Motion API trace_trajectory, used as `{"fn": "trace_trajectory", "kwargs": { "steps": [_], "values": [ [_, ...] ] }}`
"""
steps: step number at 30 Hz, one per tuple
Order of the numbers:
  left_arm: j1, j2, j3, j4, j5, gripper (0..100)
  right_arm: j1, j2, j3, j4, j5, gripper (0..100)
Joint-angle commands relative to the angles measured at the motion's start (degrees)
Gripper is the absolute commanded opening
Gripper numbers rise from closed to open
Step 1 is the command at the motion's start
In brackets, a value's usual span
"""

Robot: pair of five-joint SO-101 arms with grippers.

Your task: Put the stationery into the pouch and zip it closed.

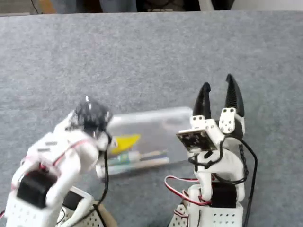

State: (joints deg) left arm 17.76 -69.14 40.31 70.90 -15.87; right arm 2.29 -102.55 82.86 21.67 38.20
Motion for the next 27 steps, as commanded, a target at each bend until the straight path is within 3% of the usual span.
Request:
{"fn": "trace_trajectory", "kwargs": {
  "steps": [1,7,9,15,18,22,27],
  "values": [
    [-5.32,7.74,-3.65,-5.63,0.53,38,-0.18,0.57,-2.51,-2.73,-0.97,12.4],
    [-12.53,17.05,-6.02,-1.76,4.40,37,4.22,0.57,-2.86,6.59,-2.99,1.4],
    [-15.60,18.11,-5.41,0.00,6.51,37,5.89,0.57,-2.86,11.25,-3.69,2.2],
    [-23.25,20.31,-5.41,6.95,13.01,12,9.85,1.19,-2.77,17.76,-15.38,1.3],
    [-27.65,21.01,-5.32,10.99,9.76,3,10.37,1.19,-2.86,23.30,-18.55,1.3],
    [-35.12,20.31,-2.07,12.66,5.10,3,10.46,0.75,-5.23,34.64,-18.90,1.3],
    [-40.84,20.31,7.34,12.75,5.01,3,12.48,0.75,-7.87,46.68,-18.64,1.3]
  ]
}}
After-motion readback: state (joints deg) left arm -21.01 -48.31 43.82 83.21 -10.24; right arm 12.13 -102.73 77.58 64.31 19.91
